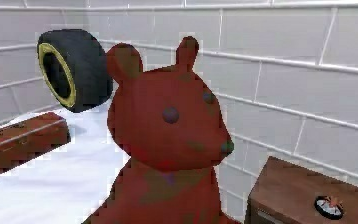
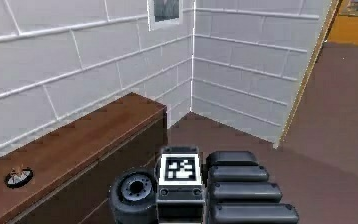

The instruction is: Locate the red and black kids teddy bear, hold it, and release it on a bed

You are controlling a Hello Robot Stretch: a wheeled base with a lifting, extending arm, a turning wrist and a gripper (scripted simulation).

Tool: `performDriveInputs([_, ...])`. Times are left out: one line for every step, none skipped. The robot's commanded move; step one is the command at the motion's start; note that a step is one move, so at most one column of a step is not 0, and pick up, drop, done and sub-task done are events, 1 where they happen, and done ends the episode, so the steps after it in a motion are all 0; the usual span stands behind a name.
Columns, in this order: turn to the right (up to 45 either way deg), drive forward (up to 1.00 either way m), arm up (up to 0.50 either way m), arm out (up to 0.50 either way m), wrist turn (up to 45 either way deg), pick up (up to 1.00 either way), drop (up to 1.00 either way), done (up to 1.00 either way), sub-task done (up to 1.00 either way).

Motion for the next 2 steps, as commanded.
performDriveInputs([45.0, 0.0, 0.0, 0.0, 0.0, 0.0, 0.0, 0.0, 0.0])
performDriveInputs([45.0, 0.0, 0.0, 0.0, 0.0, 0.0, 0.0, 0.0, 0.0])
